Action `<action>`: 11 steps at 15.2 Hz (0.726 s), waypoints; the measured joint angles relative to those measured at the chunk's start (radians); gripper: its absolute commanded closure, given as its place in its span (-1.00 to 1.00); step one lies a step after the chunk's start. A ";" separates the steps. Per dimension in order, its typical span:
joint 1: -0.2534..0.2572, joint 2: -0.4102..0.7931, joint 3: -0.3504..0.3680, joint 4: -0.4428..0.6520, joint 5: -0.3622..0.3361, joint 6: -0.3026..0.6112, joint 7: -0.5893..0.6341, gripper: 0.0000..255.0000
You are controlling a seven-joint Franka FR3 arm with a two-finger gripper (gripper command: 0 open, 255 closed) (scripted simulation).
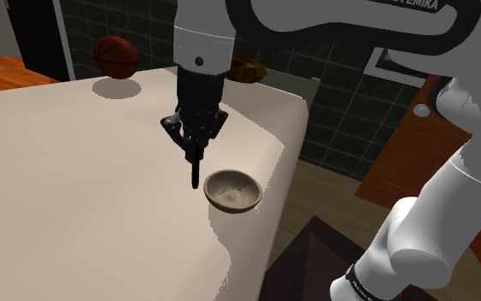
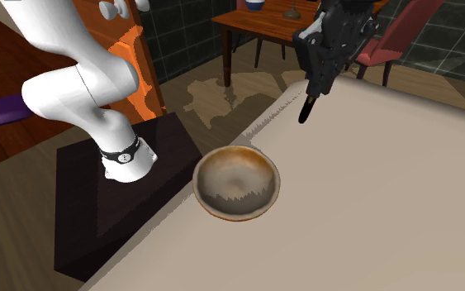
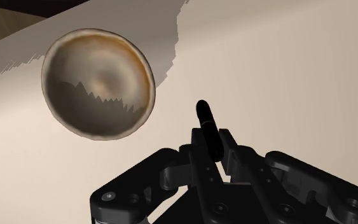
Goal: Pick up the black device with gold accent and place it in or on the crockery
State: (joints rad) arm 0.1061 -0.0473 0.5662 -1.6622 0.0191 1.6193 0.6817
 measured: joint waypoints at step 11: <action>-0.092 -0.248 -0.186 -0.177 0.082 -0.057 -0.289 1.00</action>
State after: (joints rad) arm 0.0144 -0.2953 0.3805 -1.8388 0.1013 1.5625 0.3924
